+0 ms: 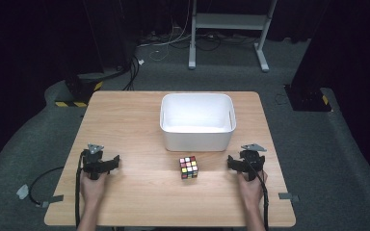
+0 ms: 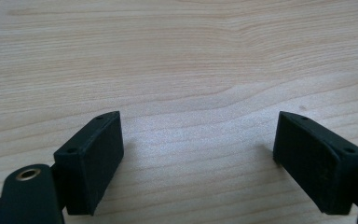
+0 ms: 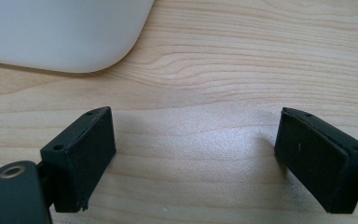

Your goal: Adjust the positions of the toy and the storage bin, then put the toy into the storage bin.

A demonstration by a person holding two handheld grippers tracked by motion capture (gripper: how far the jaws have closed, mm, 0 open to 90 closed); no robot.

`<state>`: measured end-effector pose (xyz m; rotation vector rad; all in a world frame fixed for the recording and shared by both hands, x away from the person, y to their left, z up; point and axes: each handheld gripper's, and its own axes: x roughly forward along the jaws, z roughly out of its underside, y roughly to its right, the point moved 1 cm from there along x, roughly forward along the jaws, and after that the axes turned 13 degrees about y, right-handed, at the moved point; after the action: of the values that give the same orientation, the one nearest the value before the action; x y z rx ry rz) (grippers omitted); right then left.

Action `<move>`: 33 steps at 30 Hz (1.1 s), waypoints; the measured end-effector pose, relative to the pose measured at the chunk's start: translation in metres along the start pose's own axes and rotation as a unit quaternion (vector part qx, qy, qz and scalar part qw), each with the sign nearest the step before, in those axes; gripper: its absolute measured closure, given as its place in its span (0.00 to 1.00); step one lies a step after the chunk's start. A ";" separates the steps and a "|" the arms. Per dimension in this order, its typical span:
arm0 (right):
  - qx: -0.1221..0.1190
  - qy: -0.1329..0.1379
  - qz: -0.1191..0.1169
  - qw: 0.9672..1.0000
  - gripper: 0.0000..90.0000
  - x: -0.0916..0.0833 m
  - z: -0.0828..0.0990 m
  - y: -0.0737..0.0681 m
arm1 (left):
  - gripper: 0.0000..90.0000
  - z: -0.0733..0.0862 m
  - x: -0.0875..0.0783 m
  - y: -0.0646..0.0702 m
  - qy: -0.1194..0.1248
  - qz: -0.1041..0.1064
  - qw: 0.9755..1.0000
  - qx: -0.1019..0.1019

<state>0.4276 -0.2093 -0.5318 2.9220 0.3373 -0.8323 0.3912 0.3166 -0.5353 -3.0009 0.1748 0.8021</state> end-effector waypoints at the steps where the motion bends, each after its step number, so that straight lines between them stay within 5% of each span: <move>1: 0.000 0.000 0.000 1.000 0.13 0.000 0.000 0.000 | 0.18 0.000 0.000 0.000 0.000 0.000 1.000 0.000; 33: -0.007 -0.001 -0.015 1.000 0.16 -0.006 0.003 0.005 | 0.18 0.000 0.000 0.000 0.000 0.001 1.000 0.001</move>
<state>0.4222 -0.2153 -0.5310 2.9100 0.3870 -0.8318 0.3912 0.3168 -0.5352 -2.9998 0.1784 0.8020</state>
